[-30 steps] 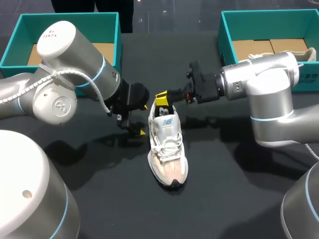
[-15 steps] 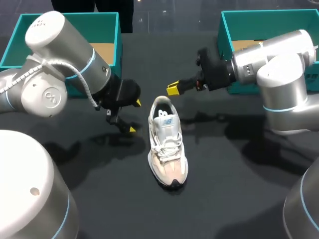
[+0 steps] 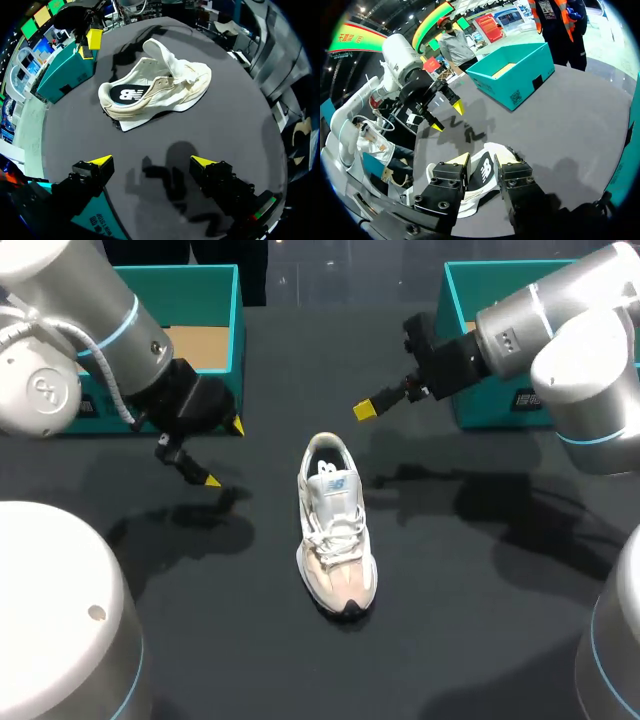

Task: Take the shoe out of the shoebox, open the shoe tongue, remove and reinsert the insole, then place the shoe into the shoebox

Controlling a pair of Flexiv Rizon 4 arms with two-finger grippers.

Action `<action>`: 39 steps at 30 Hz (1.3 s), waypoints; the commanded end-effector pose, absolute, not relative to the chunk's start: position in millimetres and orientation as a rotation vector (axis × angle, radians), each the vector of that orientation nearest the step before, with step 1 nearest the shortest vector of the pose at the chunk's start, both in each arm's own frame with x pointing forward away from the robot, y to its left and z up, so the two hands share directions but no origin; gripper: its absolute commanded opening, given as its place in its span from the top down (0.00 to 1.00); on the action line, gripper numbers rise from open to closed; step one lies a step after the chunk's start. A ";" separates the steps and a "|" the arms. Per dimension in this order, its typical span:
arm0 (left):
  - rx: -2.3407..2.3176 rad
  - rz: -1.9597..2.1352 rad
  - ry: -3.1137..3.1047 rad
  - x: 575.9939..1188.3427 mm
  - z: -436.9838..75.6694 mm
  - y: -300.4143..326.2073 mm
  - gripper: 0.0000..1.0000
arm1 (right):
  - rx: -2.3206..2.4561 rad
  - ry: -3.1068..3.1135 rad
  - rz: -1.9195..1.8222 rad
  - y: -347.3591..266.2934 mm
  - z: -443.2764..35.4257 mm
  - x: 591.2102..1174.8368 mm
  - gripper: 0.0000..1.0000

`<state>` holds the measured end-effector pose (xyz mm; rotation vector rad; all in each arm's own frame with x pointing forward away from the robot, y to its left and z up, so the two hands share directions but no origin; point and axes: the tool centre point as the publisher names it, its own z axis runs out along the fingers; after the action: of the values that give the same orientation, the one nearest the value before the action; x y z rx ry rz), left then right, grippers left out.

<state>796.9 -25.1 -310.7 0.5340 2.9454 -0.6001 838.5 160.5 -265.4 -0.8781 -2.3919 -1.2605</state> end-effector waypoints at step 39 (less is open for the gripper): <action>0.827 -0.525 2.928 845.7 -252.0 94.4 0.00 | -1.800 -2.442 -0.477 198.5 -232.8 784.1 1.00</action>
<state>845.6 94.4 -252.4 0.8260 2.9270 -0.5283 788.2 199.0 -235.8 -1.7333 -2.3855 -0.5237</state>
